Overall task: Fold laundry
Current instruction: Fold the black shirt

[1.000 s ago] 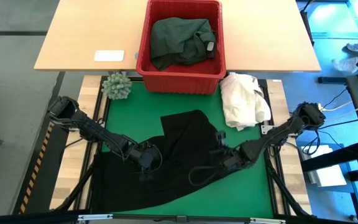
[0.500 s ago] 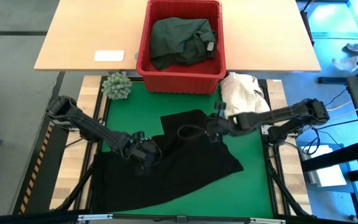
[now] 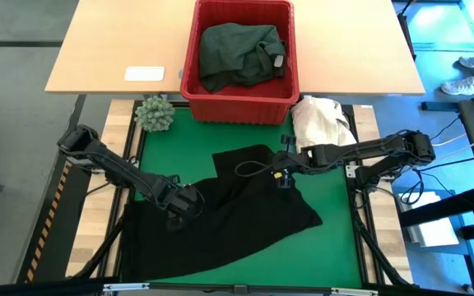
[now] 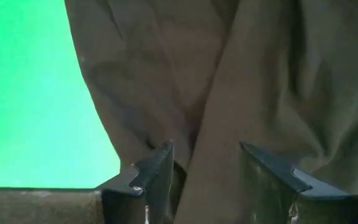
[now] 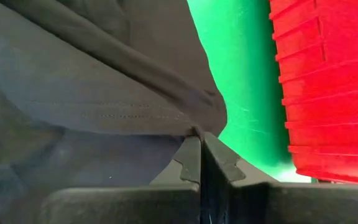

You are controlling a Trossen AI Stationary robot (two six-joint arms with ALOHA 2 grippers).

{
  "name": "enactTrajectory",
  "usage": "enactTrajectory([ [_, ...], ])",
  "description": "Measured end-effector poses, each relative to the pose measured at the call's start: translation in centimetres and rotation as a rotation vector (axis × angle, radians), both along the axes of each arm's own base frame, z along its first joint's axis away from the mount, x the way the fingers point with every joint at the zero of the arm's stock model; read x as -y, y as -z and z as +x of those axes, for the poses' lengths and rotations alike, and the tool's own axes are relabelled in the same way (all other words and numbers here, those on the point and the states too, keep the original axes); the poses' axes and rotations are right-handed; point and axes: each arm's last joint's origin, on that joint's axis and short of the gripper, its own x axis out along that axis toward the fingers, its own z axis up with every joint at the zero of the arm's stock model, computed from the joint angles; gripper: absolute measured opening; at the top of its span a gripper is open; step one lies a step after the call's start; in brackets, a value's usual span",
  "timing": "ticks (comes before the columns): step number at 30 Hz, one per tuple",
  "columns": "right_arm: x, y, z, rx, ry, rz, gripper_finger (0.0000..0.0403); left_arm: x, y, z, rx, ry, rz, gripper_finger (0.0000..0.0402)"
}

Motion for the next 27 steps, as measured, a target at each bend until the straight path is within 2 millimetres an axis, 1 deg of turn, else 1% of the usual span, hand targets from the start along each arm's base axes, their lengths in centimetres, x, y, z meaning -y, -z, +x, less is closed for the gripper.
enactTrajectory([
  [2,0.0,0.0,0.0,0.001,-0.002,0.003,0.0001,-0.6,0.1,-0.5,0.037,-0.002,-0.051,0.0171],
  [6,0.0,0.0,0.0,-0.003,-0.005,0.007,0.0000,-1.8,0.5,-2.4,0.025,-0.053,-0.131,0.0171],
  [11,-0.1,0.0,0.0,-0.002,-0.013,0.019,0.0000,-2.9,2.0,-4.3,-0.013,-0.099,-0.183,0.0171],
  [16,-0.1,0.0,0.1,0.012,-0.017,0.022,0.0000,-3.5,3.3,-4.7,-0.007,-0.117,-0.229,0.0171],
  [21,-0.1,0.0,0.2,0.014,-0.021,0.028,0.0000,-3.5,3.4,-4.6,-0.009,-0.108,-0.261,0.0171],
  [27,-0.1,0.0,0.2,0.013,-0.023,0.026,0.0000,-3.5,3.4,-4.7,-0.018,-0.108,-0.254,0.0171],
])
